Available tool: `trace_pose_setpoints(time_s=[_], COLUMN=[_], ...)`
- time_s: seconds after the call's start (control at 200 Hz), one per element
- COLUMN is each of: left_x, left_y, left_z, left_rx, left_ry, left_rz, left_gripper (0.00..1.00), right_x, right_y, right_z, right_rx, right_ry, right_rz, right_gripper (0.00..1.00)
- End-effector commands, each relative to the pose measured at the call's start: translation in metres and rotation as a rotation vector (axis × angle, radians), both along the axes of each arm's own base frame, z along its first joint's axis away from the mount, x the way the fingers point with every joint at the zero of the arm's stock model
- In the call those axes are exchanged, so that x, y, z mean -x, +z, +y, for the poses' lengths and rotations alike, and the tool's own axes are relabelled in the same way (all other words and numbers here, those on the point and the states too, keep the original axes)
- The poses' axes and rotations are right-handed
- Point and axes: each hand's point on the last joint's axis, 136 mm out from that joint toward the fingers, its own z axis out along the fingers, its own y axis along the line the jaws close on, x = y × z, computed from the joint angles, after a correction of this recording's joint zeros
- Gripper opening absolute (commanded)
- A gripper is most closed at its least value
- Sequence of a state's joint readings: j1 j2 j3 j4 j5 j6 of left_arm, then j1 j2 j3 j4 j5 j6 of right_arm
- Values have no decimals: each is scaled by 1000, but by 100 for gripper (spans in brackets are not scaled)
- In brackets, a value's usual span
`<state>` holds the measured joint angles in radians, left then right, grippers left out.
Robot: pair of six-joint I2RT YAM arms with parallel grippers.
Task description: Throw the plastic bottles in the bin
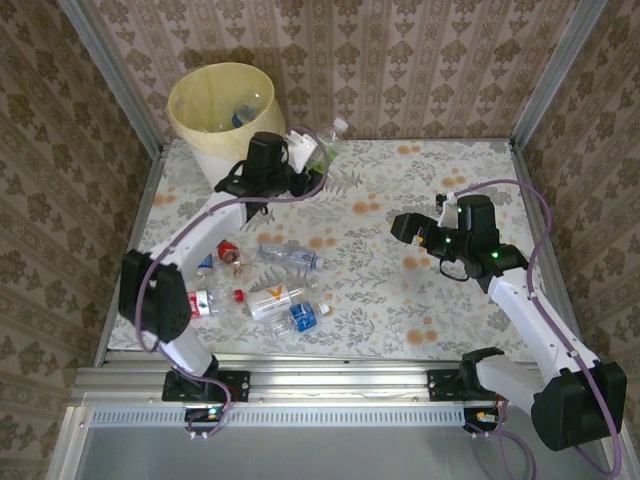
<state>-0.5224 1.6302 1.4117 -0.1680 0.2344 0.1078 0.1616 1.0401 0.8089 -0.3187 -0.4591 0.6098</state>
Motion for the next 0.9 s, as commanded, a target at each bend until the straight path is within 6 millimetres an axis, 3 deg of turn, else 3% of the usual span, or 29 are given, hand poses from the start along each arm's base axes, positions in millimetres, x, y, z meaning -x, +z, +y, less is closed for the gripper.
trace_pose_setpoints(time_s=[0.0, 0.16, 0.36, 0.375, 0.45, 0.695, 0.895], left_x=[5, 23, 46, 43, 50, 66, 72], left_y=[57, 106, 155, 159, 173, 198, 212], left_z=[13, 44, 94, 107, 132, 190, 210], left_rx=[115, 190, 261, 264, 280, 306, 333], left_ry=[63, 140, 275, 309, 380, 537, 594], left_rz=[-136, -256, -391, -406, -455, -534, -586], left_gripper=[50, 50, 49, 49, 49, 48, 47], right_x=[-1, -3, -3, -3, -3, -5, -6], right_y=[2, 2, 0, 0, 0, -1, 2], right_z=[3, 4, 5, 5, 5, 6, 6], right_rx=[-31, -33, -33, -33, -35, -33, -33], right_ry=[13, 17, 20, 20, 23, 27, 26], right_rz=[-10, -8, -3, -3, -2, 1, -7], right_gripper=[100, 100, 100, 100, 100, 100, 100])
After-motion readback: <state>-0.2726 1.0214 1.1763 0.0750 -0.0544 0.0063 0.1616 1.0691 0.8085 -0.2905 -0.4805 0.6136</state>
